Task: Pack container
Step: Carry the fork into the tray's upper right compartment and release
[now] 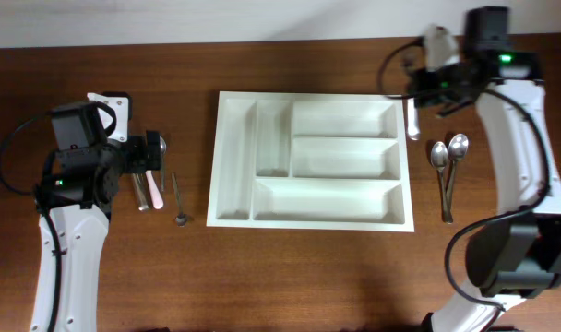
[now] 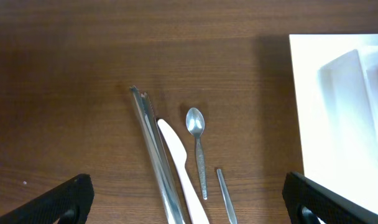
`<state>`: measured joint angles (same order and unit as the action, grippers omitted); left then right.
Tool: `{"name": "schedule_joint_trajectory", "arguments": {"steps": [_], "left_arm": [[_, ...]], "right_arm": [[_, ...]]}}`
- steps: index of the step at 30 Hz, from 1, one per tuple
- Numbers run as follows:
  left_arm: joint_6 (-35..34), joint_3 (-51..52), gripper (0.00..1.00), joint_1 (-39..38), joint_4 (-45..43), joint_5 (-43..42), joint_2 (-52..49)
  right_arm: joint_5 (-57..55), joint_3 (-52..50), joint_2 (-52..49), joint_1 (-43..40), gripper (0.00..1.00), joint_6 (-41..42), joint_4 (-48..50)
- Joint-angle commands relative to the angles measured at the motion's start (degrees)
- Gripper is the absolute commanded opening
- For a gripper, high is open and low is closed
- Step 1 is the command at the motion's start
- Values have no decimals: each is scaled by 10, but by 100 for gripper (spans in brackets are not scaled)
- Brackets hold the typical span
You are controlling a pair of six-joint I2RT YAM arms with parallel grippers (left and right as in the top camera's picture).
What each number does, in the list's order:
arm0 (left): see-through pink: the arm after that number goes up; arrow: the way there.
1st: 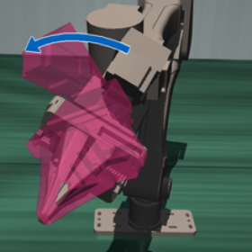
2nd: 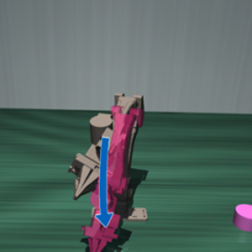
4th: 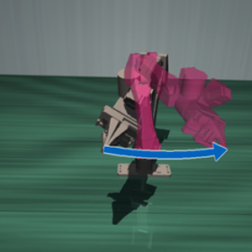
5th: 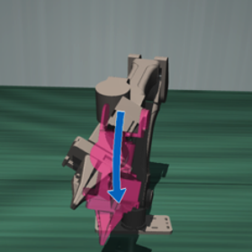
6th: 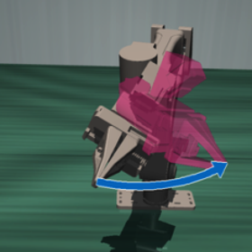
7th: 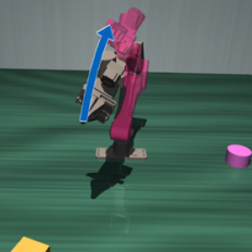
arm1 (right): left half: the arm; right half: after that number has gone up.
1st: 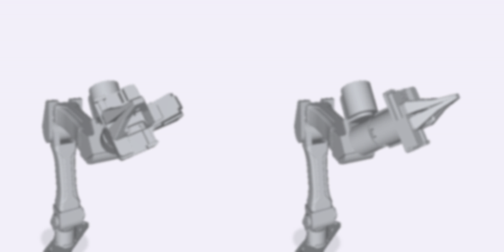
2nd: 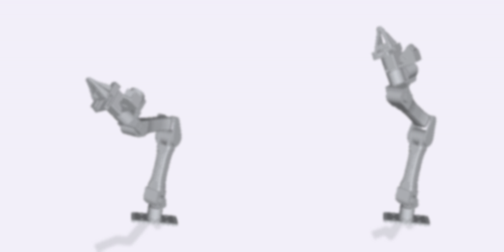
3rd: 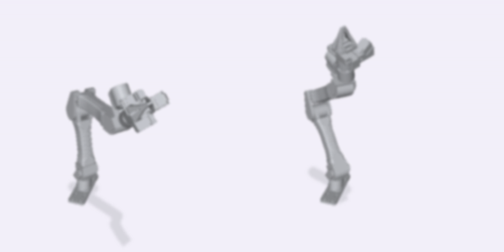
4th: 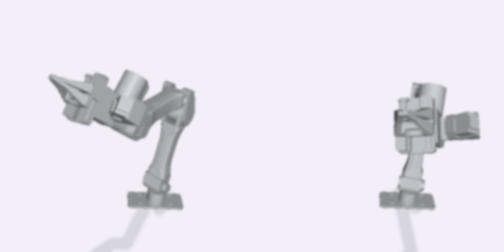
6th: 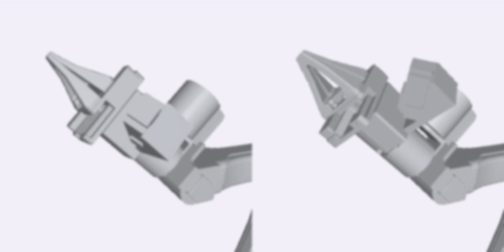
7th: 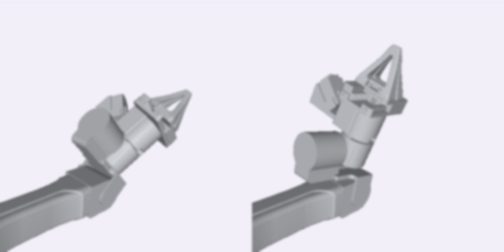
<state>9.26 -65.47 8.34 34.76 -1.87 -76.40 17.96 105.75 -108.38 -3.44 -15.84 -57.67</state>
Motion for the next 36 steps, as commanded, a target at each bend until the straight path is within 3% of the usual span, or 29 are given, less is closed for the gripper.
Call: {"name": "schedule_joint_trajectory", "arguments": {"steps": [1, 4, 7, 20, 27, 28, 30, 36], "left_arm": [[7, -13, 99, 2, 0, 2, -2], [7, -13, 99, 2, 0, 2, -2], [7, -13, 99, 2, 0, 2, -2], [7, -13, 99, 2, 0, 2, -2], [7, -13, 99, 2, 0, 2, -2], [7, -13, 99, 2, 0, 2, -2], [7, -13, 99, 2, 0, 2, -2], [7, -13, 99, 2, 0, 2, -2]], "right_arm": [[24, 3, -11, 49, 4, -181, -8], [20, 2, -18, 80, 4, -351, -31], [6, 2, -28, 99, 4, -463, -12], [18, 2, -101, 97, 4, -586, 14], [19, 2, -173, 97, 4, -587, 43], [20, 2, -179, 97, 10, -577, 54], [20, 2, -183, 97, 23, -522, 80], [17, 38, -161, 97, 29, -360, 94]]}}
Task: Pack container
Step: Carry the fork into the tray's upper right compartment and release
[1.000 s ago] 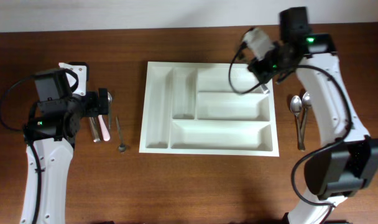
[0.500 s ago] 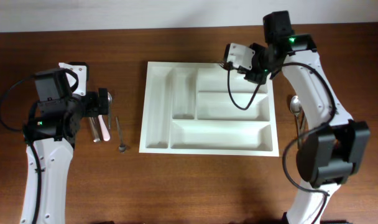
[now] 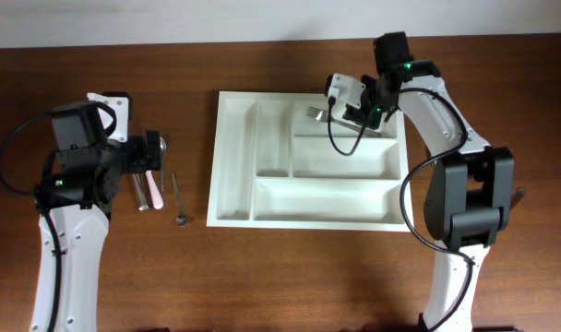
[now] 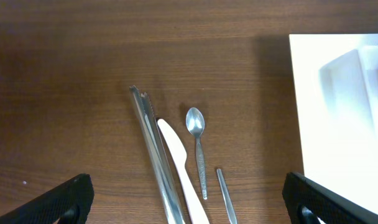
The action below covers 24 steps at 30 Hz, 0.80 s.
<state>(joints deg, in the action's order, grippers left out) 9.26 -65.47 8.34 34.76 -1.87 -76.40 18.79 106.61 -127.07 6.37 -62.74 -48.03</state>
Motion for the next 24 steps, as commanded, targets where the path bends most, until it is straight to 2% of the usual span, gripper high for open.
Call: {"name": "schedule_joint_trajectory", "arguments": {"steps": [1, 3, 5, 7, 9, 10, 11, 13, 14, 20, 24], "left_arm": [[7, -13, 99, 2, 0, 2, -2], [7, -13, 99, 2, 0, 2, -2], [7, -13, 99, 2, 0, 2, -2], [7, -13, 99, 2, 0, 2, -2], [7, -13, 99, 2, 0, 2, -2], [7, -13, 99, 2, 0, 2, -2], [7, -13, 99, 2, 0, 2, -2], [7, -13, 99, 2, 0, 2, -2], [7, -13, 99, 2, 0, 2, -2], [7, -13, 99, 2, 0, 2, -2], [7, -13, 99, 2, 0, 2, -2]], "right_arm": [[9, 41, 35, -1, 33, 146, -13], [9, 65, 50, -2, 38, 222, -42], [6, 102, 69, -9, 45, 340, -94], [-4, 134, 83, -20, 44, 395, -140], [-23, 163, 91, -40, 38, 447, -181], [-38, 173, 93, -55, 38, 498, -199], [-69, 182, 94, -90, 41, 620, -232], [-92, 180, 93, -128, 49, 706, -269], [-116, 171, 92, -167, 48, 764, -298], [-181, 115, 92, -282, 49, 829, -317], [-180, 52, 91, -350, 50, 830, -323]]}}
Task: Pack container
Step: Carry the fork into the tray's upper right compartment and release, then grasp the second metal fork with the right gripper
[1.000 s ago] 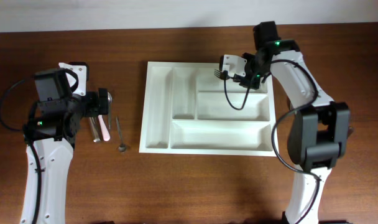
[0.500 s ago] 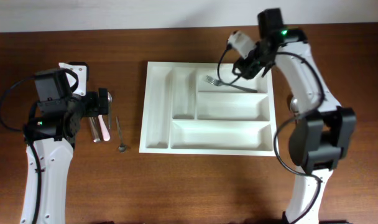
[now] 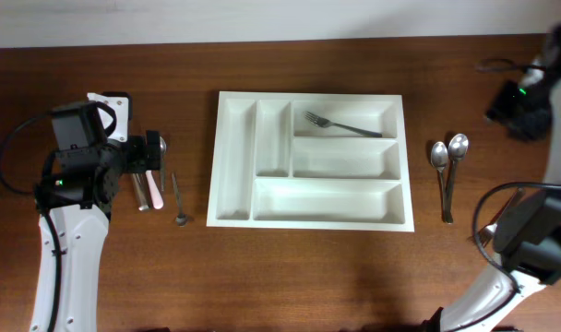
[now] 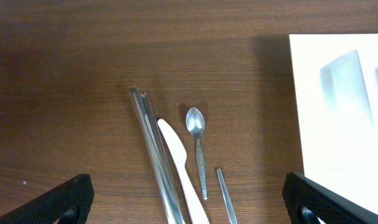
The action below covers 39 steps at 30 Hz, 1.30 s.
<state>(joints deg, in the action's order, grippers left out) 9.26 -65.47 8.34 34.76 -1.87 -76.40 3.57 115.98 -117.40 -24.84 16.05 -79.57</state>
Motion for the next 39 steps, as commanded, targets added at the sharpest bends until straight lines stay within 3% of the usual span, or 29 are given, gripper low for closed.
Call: {"name": "schedule_joint_trajectory", "arguments": {"steps": [1, 8, 17, 31, 39], "left_arm": [[7, -13, 99, 2, 0, 2, -2], [7, -13, 99, 2, 0, 2, -2], [7, -13, 99, 2, 0, 2, -2], [7, -13, 99, 2, 0, 2, -2], [7, -13, 99, 2, 0, 2, -2]], "right_arm": [[-28, -61, -5, -52, 51, 41, -9], [-41, -192, -5, -90, 51, 9, 1], [-40, -320, -5, -152, 53, -12, 104], [-39, -345, -6, -141, 53, -36, 199], [-39, -370, -6, -139, 49, -31, 228]]}}
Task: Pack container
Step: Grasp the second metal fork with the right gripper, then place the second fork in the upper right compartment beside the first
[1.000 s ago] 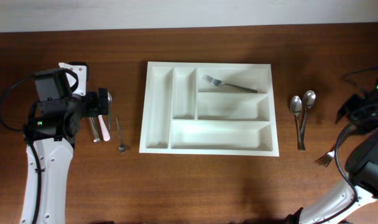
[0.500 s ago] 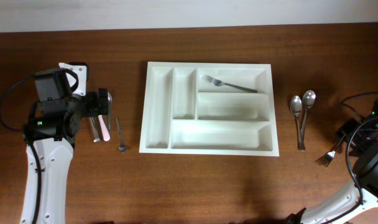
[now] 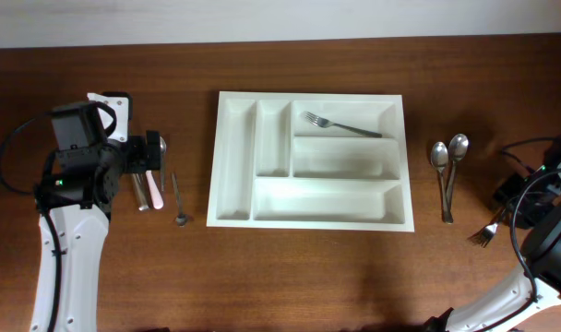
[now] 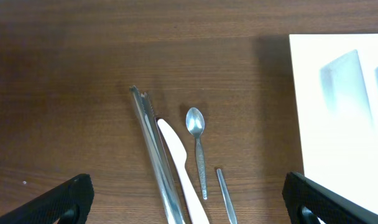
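Observation:
The white cutlery tray [image 3: 234,157] lies mid-table with one fork [image 3: 343,124] in its top right compartment. My right gripper [image 3: 513,201] is at the far right edge, and a second fork [image 3: 484,234] sticks out from it, tines toward the lower left, seemingly held. Two spoons [image 3: 445,171] lie right of the tray. My left gripper [image 4: 188,190] hangs open over cutlery left of the tray: a steel knife [image 4: 153,146], a white knife [image 4: 178,163], a small spoon [image 4: 196,140] and another thin handle [image 4: 224,193].
The tray's left wall [image 4: 338,106] shows at the right of the left wrist view. A white mount [image 3: 110,100] sits behind the left arm. Cables [image 3: 530,148] loop beside the right arm.
My right arm was at the far upper right corner; now it is lower at the right edge with a second fork showing under its gripper. The left arm and its cutlery have not moved.
At first my right gripper was up by the tray's top right corner. Then it was over the top right compartment with a fork. Then that fork lay in the compartment and the arm stood far right. Now a second fork is at the gripper. The left gripper stayed open throughout.

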`<state>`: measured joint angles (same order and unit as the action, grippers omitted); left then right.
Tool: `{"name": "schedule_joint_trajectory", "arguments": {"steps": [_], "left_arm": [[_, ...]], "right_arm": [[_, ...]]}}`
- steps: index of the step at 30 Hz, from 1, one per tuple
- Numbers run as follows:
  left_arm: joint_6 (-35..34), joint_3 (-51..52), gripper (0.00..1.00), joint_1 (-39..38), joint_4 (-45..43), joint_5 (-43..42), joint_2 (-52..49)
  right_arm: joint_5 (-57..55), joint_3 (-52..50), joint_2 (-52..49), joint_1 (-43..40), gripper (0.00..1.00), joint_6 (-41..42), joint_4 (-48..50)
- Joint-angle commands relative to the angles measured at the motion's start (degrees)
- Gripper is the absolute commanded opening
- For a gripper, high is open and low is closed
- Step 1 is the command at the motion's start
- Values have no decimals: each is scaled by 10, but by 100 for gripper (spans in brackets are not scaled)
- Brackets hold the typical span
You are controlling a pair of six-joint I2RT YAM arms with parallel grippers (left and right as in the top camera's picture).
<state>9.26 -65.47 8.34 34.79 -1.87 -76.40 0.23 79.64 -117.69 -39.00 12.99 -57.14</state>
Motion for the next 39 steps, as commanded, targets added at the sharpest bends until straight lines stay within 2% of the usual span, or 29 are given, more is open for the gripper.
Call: {"name": "schedule_joint_trajectory", "arguments": {"steps": [1, 3, 9, 13, 18, 20, 26, 31, 35, 37, 39], "left_arm": [[7, -13, 99, 2, 0, 2, -2], [7, -13, 99, 2, 0, 2, -2], [7, -13, 99, 2, 0, 2, -2], [7, -13, 99, 2, 0, 2, -2], [7, -13, 99, 2, 0, 2, -2], [7, -13, 99, 2, 0, 2, -2], [7, -13, 99, 2, 0, 2, -2], [7, -13, 99, 2, 0, 2, -2], [7, -13, 99, 2, 0, 2, -2], [7, -13, 99, 2, 0, 2, -2], [7, -13, 99, 2, 0, 2, -2]], "right_arm": [[-5, -6, -3, 3, 45, -1, 4], [-5, -6, -3, 3, 36, 3, 4], [-5, -26, -3, 3, 32, 15, 7], [-7, -41, -3, 3, 17, 22, 17], [-7, -40, -3, 3, 10, 25, 21], [-7, -38, 1, 4, 4, 25, 19], [48, -14, 63, 6, 4, 23, 10], [186, 21, 182, 41, 4, 23, 2], [223, 49, 278, 120, 4, 10, 10], [224, 59, 313, 182, 4, -37, 27], [229, 62, 337, 258, 4, -119, 49]]}}
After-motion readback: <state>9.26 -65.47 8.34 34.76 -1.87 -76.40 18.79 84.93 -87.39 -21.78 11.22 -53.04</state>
